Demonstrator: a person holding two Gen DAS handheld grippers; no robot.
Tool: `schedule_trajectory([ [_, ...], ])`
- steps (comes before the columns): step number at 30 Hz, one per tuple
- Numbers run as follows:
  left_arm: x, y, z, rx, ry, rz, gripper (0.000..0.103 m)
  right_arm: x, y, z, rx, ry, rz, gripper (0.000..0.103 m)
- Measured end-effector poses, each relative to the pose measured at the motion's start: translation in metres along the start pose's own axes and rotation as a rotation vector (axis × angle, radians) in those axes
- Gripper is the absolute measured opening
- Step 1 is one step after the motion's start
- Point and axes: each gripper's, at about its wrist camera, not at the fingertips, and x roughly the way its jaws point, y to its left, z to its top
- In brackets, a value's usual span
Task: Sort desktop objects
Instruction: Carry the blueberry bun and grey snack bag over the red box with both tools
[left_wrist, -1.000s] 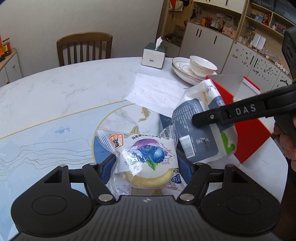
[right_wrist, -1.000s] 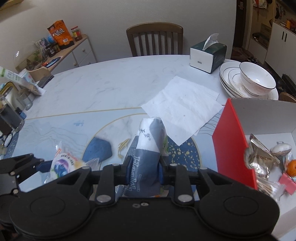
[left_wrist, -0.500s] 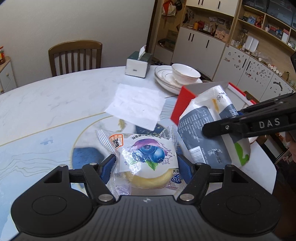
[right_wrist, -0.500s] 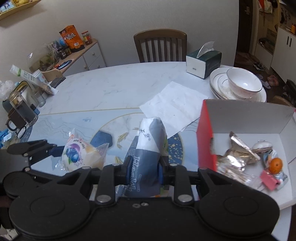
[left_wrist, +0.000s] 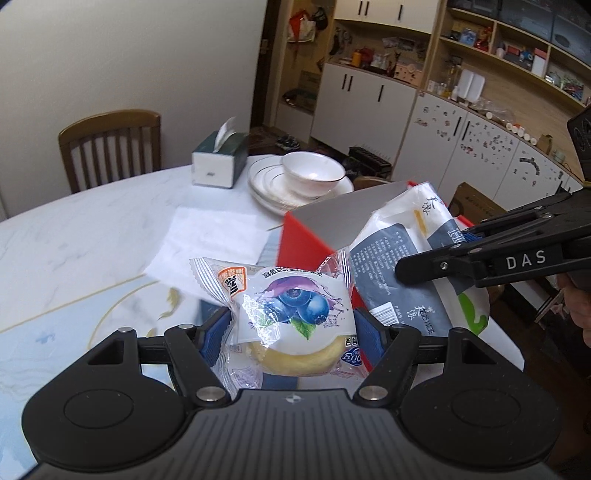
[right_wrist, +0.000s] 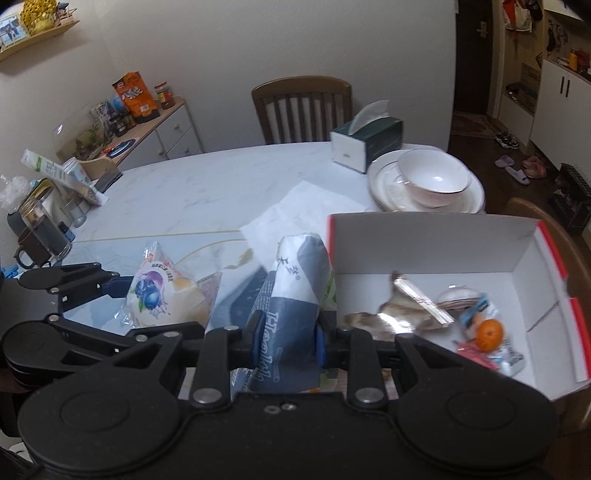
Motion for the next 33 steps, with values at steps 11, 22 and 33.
schedule_trajectory([
  [11, 0.026, -0.046, 0.027, 0.057, -0.006, -0.021, 0.071, -0.013, -0.052, 0.0, 0.014, -0.026, -0.024, 0.025],
  [22, 0.058, -0.084, 0.045, 0.107, 0.009, -0.04, 0.071, -0.019, -0.102, -0.001, 0.032, -0.036, -0.054, 0.025],
  [33, 0.097, -0.113, 0.052, 0.155, 0.055, -0.044, 0.071, -0.01, -0.148, -0.003, 0.052, -0.024, -0.129, 0.025],
])
